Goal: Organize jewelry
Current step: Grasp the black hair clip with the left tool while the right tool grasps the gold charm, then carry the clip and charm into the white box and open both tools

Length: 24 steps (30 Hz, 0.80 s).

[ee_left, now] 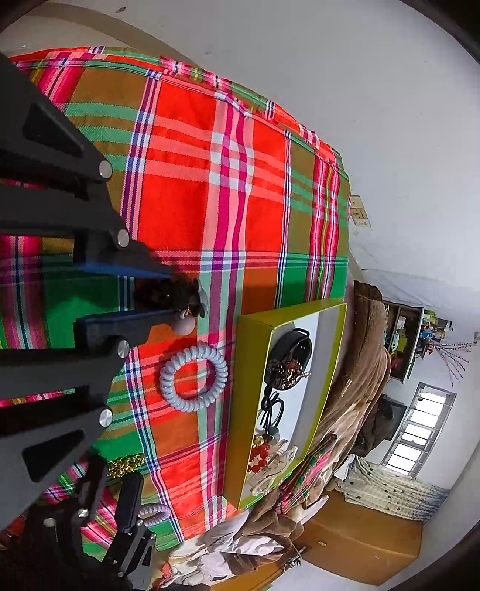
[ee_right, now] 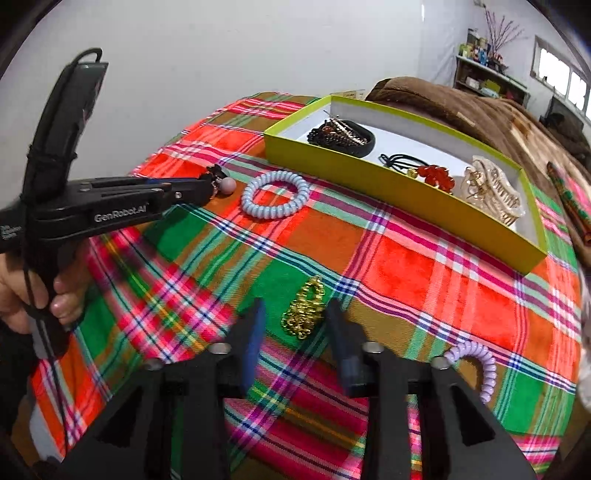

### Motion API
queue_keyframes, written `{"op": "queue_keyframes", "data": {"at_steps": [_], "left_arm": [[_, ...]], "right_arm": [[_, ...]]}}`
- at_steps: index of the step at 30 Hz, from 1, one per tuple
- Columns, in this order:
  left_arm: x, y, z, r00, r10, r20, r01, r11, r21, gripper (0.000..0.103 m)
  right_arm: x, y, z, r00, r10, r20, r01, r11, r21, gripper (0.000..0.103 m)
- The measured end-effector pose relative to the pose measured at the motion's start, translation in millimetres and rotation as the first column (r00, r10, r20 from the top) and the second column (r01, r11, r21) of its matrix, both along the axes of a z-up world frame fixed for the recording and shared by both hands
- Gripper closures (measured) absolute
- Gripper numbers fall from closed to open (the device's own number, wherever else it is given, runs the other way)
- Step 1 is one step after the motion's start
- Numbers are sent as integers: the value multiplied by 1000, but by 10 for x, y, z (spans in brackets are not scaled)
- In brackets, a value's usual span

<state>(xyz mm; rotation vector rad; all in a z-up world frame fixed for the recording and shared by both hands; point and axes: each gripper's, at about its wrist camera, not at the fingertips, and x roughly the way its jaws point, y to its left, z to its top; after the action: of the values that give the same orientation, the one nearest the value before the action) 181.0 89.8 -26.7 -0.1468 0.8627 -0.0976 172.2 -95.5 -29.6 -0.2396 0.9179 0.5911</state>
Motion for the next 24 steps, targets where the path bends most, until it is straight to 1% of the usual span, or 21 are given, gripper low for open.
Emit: {"op": "queue_keyframes", "data": {"at_steps": [1, 2, 9, 11, 18, 24], "left_arm": [[7, -2, 3, 1000, -2, 1, 2, 1000, 1, 86], [2, -3, 5, 1000, -4, 3, 4, 1000, 1, 87], [-63, -11, 68, 999, -11, 38, 11, 1000, -12, 88], [-89, -8, 96, 999, -12, 47, 14, 1000, -22, 88], [-162, -23, 227, 996, -18, 83, 21, 999, -33, 88], [-171, -50, 338, 994, -23, 107, 28, 999, -42, 88]], "right_arm": [[6, -18, -2, 1000, -8, 0, 8, 1000, 2, 88], [19, -20, -3, 1000, -11, -2, 11, 1000, 5, 90], [11, -29, 22, 1000, -15, 6, 15, 1000, 20, 93], [0, -42, 52, 1000, -16, 12, 16, 1000, 24, 96], [-20, -78, 132, 999, -20, 27, 19, 999, 39, 96], [-26, -125, 263, 999, -23, 49, 20, 998, 65, 97]]}}
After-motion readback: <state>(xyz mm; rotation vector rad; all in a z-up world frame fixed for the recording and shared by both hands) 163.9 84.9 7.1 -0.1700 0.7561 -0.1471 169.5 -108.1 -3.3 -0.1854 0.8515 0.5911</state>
